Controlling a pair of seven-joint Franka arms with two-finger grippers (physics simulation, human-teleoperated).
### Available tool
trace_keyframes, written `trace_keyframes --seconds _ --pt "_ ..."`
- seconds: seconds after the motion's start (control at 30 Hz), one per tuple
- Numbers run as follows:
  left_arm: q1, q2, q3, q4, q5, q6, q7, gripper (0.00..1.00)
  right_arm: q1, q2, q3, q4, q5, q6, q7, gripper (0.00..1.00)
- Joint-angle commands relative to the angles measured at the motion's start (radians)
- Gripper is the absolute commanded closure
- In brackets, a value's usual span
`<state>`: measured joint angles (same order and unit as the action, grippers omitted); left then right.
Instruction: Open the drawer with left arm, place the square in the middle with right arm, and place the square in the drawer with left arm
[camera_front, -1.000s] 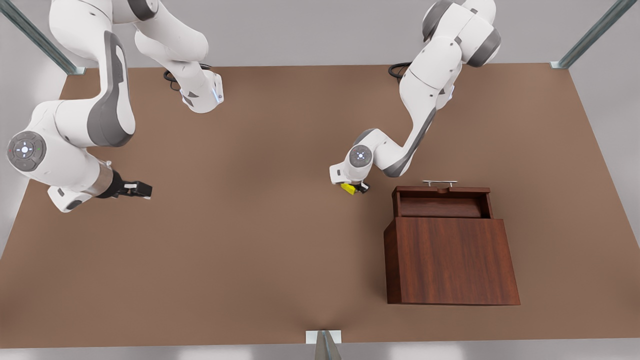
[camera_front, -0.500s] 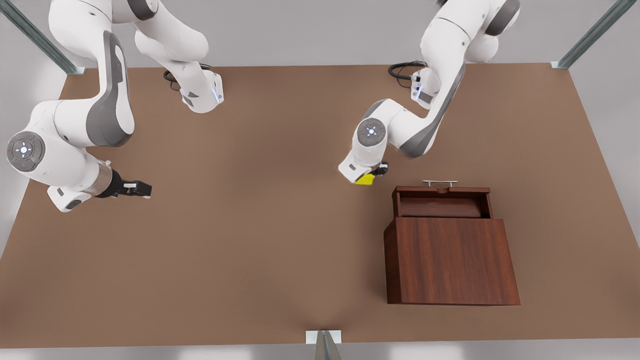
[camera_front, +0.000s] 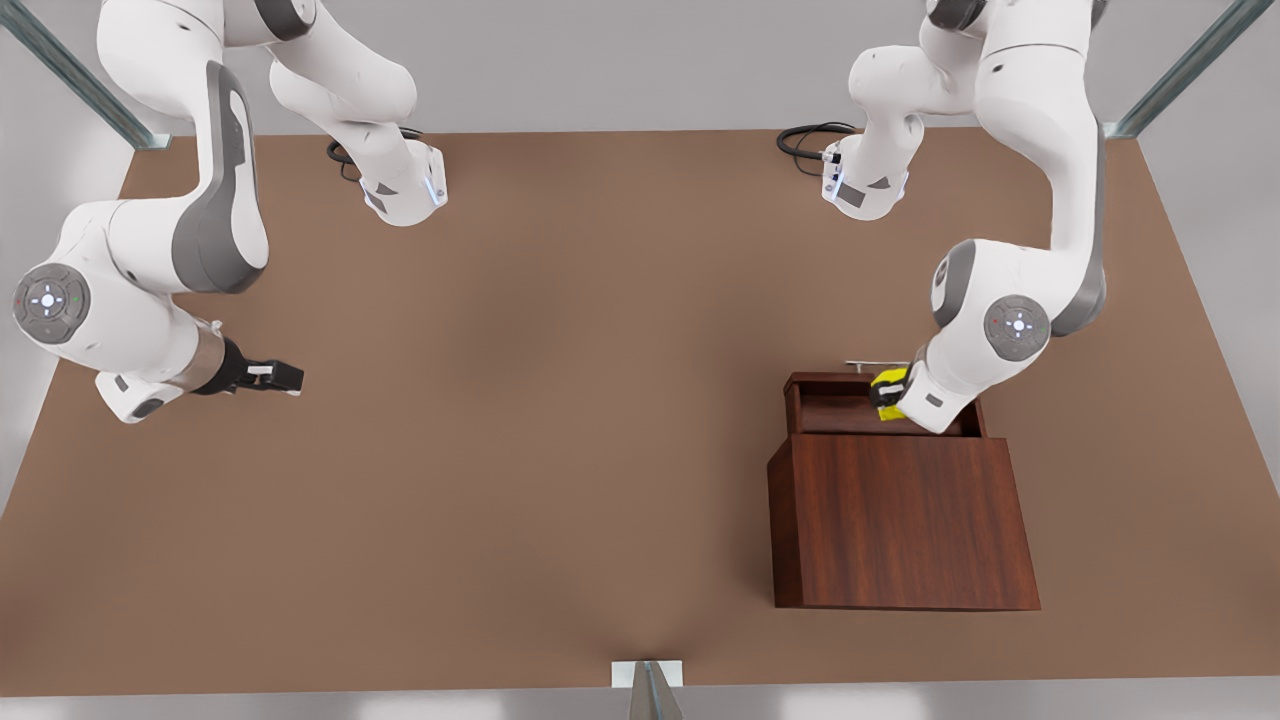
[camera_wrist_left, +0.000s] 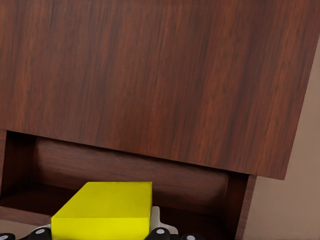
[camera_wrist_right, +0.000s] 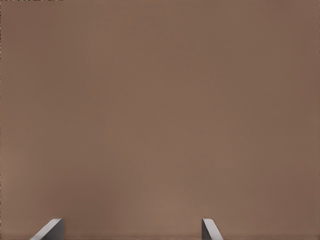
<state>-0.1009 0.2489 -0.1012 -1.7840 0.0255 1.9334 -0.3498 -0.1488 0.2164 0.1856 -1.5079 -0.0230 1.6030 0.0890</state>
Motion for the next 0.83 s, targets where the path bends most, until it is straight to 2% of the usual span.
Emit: trace_keyframes --seconds 0.0,0.2,0.23,0.27,0.3,0.33,0.5,0.57,0.63,0.7,0.8 --pt "0.001 0.003 0.0 0.0 -0.001 0.009 0.0 0.27 0.0 -0.002 0.0 0.0 0.0 0.0 0.0 0.0" --pt "0.006 0.046 -0.002 -0.012 0.002 0.047 0.026 0.26 0.0 0.0 0.0 0.0 0.002 -0.005 0.0 0.0" --pt "0.006 0.047 -0.002 -0.015 0.004 0.05 0.026 0.24 0.0 0.0 0.0 0.0 0.002 -0.005 -0.002 0.0" --pt "0.006 0.052 -0.002 -0.021 0.004 0.052 0.025 0.16 0.0 0.003 0.0 0.002 0.002 0.0 0.0 0.0" --pt "0.006 0.053 0.0 -0.023 0.004 0.052 0.025 0.04 0.001 0.005 0.0 0.002 0.0 0.003 0.0 0.0" --pt "0.006 0.053 -0.002 -0.021 0.004 0.052 0.025 0.0 0.0 0.005 0.0 0.0 0.002 0.003 -0.002 0.0" --pt "0.004 0.015 -0.003 -0.011 -0.006 0.018 0.005 0.0 0.0 0.005 0.0 0.0 0.002 0.003 -0.002 0.0" --pt "-0.007 -0.059 -0.028 0.13 -0.003 -0.244 0.055 0.0 0.0 0.006 0.0 0.002 0.003 0.008 -0.02 0.0" --pt "-0.017 -0.062 -0.06 0.32 0.007 -0.519 0.416 0.0 0.0 0.006 0.0 0.0 0.003 0.006 -0.02 0.0" --pt "-0.02 -0.069 -0.057 0.4 0.011 -0.582 0.411 0.0 0.0 0.006 0.0 0.002 0.003 0.006 -0.02 0.0" --pt "-0.025 -0.063 -0.057 0.407 0.025 -0.588 0.411 0.0 -0.002 0.003 0.0 0.002 0.003 -0.003 -0.021 0.0"
